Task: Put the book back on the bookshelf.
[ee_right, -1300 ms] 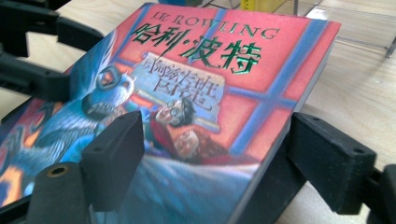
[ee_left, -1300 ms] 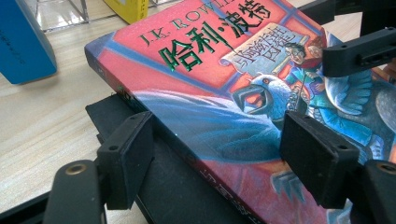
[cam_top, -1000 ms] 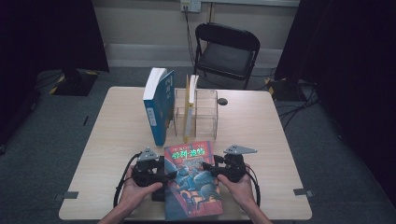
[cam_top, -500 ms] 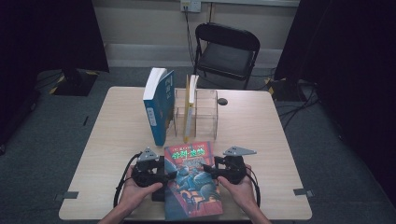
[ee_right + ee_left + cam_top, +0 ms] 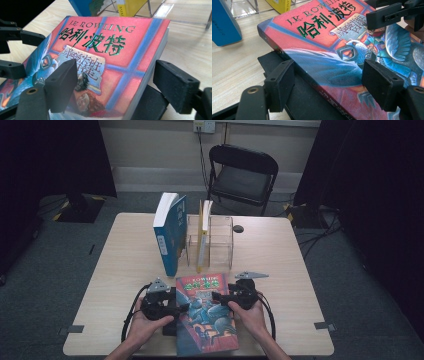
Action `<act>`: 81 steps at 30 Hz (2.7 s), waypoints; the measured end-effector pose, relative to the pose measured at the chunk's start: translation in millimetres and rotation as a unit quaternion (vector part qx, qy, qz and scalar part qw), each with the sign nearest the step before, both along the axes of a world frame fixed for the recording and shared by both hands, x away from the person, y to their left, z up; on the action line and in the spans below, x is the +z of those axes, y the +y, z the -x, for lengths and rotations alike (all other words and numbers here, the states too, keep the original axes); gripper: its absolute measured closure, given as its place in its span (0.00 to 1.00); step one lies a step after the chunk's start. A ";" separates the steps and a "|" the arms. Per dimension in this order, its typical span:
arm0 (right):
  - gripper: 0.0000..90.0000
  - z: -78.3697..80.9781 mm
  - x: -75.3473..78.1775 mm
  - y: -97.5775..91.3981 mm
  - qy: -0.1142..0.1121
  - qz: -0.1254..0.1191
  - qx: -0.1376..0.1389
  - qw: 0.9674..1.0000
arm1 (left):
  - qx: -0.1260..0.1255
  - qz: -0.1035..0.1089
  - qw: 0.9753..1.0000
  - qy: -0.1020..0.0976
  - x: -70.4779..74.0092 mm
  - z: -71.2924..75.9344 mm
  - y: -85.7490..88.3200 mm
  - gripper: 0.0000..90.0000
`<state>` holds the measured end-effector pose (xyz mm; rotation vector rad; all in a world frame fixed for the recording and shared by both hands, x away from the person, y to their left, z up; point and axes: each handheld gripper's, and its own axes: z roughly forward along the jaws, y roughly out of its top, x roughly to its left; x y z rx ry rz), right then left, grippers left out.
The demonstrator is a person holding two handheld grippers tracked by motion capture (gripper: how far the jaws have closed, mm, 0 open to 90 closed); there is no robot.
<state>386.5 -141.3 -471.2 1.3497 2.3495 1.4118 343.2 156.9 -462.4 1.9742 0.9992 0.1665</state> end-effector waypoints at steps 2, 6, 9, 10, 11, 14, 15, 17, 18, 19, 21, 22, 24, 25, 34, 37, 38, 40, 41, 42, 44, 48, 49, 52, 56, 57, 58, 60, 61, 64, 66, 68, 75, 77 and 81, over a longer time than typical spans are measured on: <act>0.31 3.8 4.1 1.7 -0.024 0.017 -0.007 1.000 | 0.000 0.000 1.000 0.000 0.0 -0.1 0.1 0.30; 0.40 8.5 11.0 1.9 -0.044 0.030 -0.014 0.999 | 0.000 0.000 1.000 0.001 0.0 0.1 0.0 0.30; 0.47 12.1 15.2 0.1 -0.054 0.009 -0.001 0.998 | 0.000 -0.001 1.000 0.000 0.1 0.0 0.0 0.30; 0.47 13.9 18.1 0.6 -0.055 -0.001 0.005 0.998 | 0.001 0.000 1.000 0.000 0.0 0.2 -0.2 0.30; 0.47 15.4 20.5 2.3 -0.055 -0.002 0.011 0.998 | 0.001 0.000 1.000 0.000 0.0 0.2 -0.2 0.30; 0.48 17.5 17.9 7.1 -0.039 0.008 0.022 0.999 | 0.002 0.000 1.000 0.000 0.1 0.5 -0.4 0.30; 0.47 18.3 14.1 7.7 -0.030 0.007 0.027 0.999 | 0.001 0.000 1.000 0.001 0.1 0.6 -0.3 0.30; 0.47 20.5 10.5 6.3 -0.030 0.002 0.024 0.999 | 0.000 0.000 1.000 0.001 0.2 0.6 -0.2 0.30; 0.47 21.0 11.6 5.6 -0.024 0.002 0.025 0.999 | 0.000 0.000 1.000 0.001 0.1 0.6 -0.1 0.30; 0.47 21.9 12.0 4.9 -0.022 0.002 0.027 0.999 | 0.001 0.000 1.000 -0.001 -0.2 0.5 -0.1 0.30; 0.47 23.5 11.7 4.0 -0.021 0.001 0.029 0.999 | 0.001 0.000 1.000 -0.001 -0.2 0.4 -0.1 0.30; 0.47 25.4 11.4 2.3 -0.018 -0.003 0.034 0.999 | 0.001 0.000 1.000 0.000 -0.1 0.4 -0.1 0.30; 0.48 28.8 12.3 -2.0 0.001 -0.016 0.048 0.999 | 0.000 0.000 1.000 0.000 -0.1 0.2 0.2 0.30; 0.48 30.4 12.4 -3.2 0.006 -0.020 0.055 0.998 | -0.001 0.000 1.000 0.001 0.0 -0.1 0.2 0.30; 0.62 13.7 8.6 2.1 0.040 -0.054 0.094 0.993 | 0.006 0.000 1.000 0.016 2.8 -6.0 1.4 0.37; 0.61 6.9 8.8 11.6 0.038 -0.050 0.100 0.993 | 0.005 0.003 1.000 0.016 2.5 -6.2 1.8 0.37; 0.61 5.2 8.2 13.6 0.039 -0.053 0.100 0.993 | 0.004 0.004 1.000 0.016 2.4 -6.3 1.9 0.37; 0.66 4.3 8.4 16.0 0.035 -0.048 0.102 0.993 | 0.003 0.004 1.000 0.014 2.1 -6.3 2.0 0.37; 0.72 4.8 9.4 15.8 0.032 -0.046 0.104 0.993 | 0.002 0.002 1.000 0.013 2.2 -6.1 2.1 0.37; 0.78 5.3 10.3 14.5 0.030 -0.056 0.107 0.992 | 0.002 0.002 1.000 0.012 2.2 -5.7 2.0 0.37; 0.82 6.4 11.9 13.1 0.025 -0.065 0.111 0.991 | 0.003 0.006 1.000 0.010 1.2 -5.1 1.5 0.36; 0.85 9.8 14.5 13.7 0.007 -0.064 0.111 0.992 | 0.004 0.017 1.000 0.015 0.2 -6.1 1.4 0.31; 0.85 11.5 16.3 13.7 0.000 -0.063 0.112 0.992 | 0.005 0.021 1.000 0.017 0.1 -6.6 1.6 0.30; 0.86 13.9 18.9 13.8 -0.009 -0.062 0.112 0.992 | 0.002 0.025 0.999 0.020 -0.1 -8.0 2.4 0.27; 0.87 20.3 26.8 13.7 -0.034 -0.060 0.123 0.990 | -0.016 0.057 0.997 0.047 -0.3 -11.8 6.4 0.28; 0.87 21.4 28.4 13.7 -0.036 -0.063 0.126 0.989 | -0.023 0.068 0.996 0.055 -0.7 -12.8 7.0 0.29; 0.88 22.7 30.4 14.0 -0.038 -0.064 0.128 0.989 | -0.026 0.075 0.995 0.059 -1.2 -13.4 7.0 0.29; 0.88 25.8 35.6 15.5 -0.042 -0.058 0.131 0.989 | -0.031 0.086 0.994 0.068 -0.7 -14.4 7.2 0.30; 0.88 27.1 38.0 16.1 -0.043 -0.058 0.132 0.989 | -0.035 0.086 0.993 0.071 0.7 -14.5 7.2 0.31; 0.90 29.7 41.6 15.6 -0.046 -0.064 0.132 0.988 | -0.039 0.089 0.993 0.070 3.2 -13.6 8.4 0.34; 0.90 31.0 44.8 14.7 -0.051 -0.065 0.131 0.988 | -0.037 0.101 0.992 0.061 7.5 -12.2 10.6 0.37; 0.91 31.2 48.2 13.8 -0.052 -0.067 0.127 0.988 | -0.035 0.112 0.992 0.056 10.3 -13.1 12.2 0.41; 0.91 30.0 51.3 11.1 -0.055 -0.053 0.115 0.990 | -0.037 0.124 0.990 0.056 13.8 -14.0 11.4 0.48; 0.90 29.8 51.6 10.2 -0.054 -0.056 0.115 0.990 | -0.058 0.147 0.985 0.065 15.0 -15.3 10.0 0.52; 0.90 31.3 54.0 14.8 -0.057 -0.049 0.128 0.989 | -0.069 0.138 0.987 0.052 19.6 -7.5 -7.2 0.58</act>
